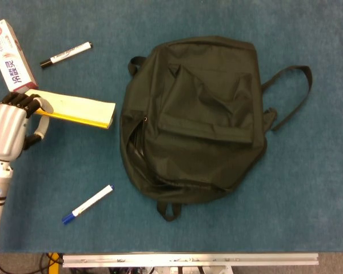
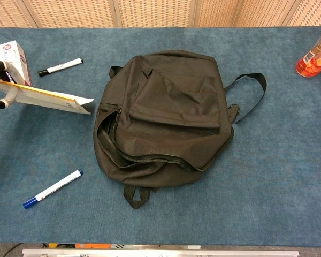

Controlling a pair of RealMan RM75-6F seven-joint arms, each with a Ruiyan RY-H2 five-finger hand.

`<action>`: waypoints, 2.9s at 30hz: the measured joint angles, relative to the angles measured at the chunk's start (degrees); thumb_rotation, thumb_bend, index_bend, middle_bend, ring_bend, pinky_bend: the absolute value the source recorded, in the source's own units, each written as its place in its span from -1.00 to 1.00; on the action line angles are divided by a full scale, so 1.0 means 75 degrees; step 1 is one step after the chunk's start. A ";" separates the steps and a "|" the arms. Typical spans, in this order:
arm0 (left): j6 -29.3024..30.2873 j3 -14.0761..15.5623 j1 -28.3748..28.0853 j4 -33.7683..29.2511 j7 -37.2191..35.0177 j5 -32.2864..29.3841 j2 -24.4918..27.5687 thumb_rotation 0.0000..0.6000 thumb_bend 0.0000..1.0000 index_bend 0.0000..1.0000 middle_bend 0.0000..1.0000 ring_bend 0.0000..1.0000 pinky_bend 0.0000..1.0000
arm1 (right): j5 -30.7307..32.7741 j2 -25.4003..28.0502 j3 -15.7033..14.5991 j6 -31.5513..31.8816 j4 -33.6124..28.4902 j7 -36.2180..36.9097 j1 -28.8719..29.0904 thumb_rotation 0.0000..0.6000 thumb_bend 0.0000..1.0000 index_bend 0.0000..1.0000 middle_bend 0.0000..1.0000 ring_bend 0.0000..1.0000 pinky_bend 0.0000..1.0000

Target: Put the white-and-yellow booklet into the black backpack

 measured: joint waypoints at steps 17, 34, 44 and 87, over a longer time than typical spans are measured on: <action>0.0469 -0.0223 0.0272 -0.0736 -0.0402 -0.0108 0.0486 1.00 -0.18 0.22 0.04 -0.02 -0.18 | -0.0456 0.0264 -0.0144 -0.0501 -0.0699 -0.0036 0.0426 1.00 -0.82 -0.58 -0.35 -0.61 -0.57; 0.0721 -0.0111 0.0488 -0.1469 0.0087 0.0141 0.0967 1.00 -0.18 0.22 0.04 -0.02 -0.18 | -0.1122 0.0390 -0.0402 -0.2972 -0.2321 0.0592 0.2045 1.00 -1.00 -0.58 -0.35 -0.61 -0.54; 0.0875 -0.0036 0.0668 -0.1773 0.0256 0.0235 0.1222 1.00 -0.18 0.23 0.04 -0.02 -0.18 | -0.0181 -0.0775 -0.0146 -0.4705 -0.2870 0.0222 0.3411 1.00 -1.00 -0.58 -0.35 -0.61 -0.54; 0.0903 -0.0072 0.0788 -0.1849 0.0106 0.0389 0.1474 1.00 -0.18 0.23 0.04 -0.02 -0.18 | 0.5868 -0.4925 0.0592 -0.4415 -0.0998 -0.4535 0.6126 1.00 0.41 0.19 0.14 0.09 0.58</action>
